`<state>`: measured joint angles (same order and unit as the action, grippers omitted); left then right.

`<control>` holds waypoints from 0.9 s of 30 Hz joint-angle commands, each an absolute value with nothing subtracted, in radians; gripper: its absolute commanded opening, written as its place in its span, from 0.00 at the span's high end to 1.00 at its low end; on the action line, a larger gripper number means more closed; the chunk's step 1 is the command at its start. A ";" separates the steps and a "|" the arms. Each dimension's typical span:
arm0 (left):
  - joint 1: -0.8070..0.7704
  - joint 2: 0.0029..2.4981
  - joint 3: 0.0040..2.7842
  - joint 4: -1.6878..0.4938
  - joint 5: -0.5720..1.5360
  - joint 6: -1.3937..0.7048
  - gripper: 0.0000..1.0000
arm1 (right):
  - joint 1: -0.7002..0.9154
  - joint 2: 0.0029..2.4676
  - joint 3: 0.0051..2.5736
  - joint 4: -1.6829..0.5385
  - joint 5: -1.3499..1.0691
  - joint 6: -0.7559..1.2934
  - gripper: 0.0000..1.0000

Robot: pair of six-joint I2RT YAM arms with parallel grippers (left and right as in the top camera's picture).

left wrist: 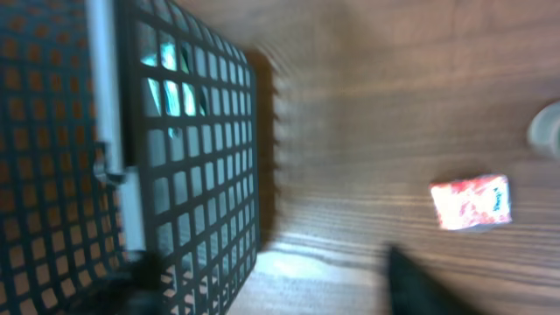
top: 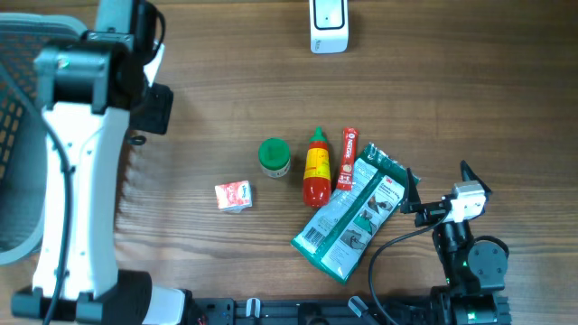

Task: Scan the item barcode
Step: 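Move the left gripper back over the basket and reach inside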

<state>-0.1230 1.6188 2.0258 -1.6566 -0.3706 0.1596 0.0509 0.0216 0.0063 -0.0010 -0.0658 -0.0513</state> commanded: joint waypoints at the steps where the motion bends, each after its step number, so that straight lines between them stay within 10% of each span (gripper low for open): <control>1: -0.119 1.570 2.067 -1.661 -0.337 0.154 0.96 | 0.056 0.021 0.006 0.001 -0.051 -0.060 0.00; 27: -0.021 1.468 2.067 -1.444 -0.410 0.136 0.96 | 0.056 0.021 0.006 0.001 -0.051 -0.060 0.00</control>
<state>-0.0875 1.5360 2.0548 -1.5372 -0.3630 0.1589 0.0509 0.0216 0.0063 -0.0010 -0.0658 -0.0513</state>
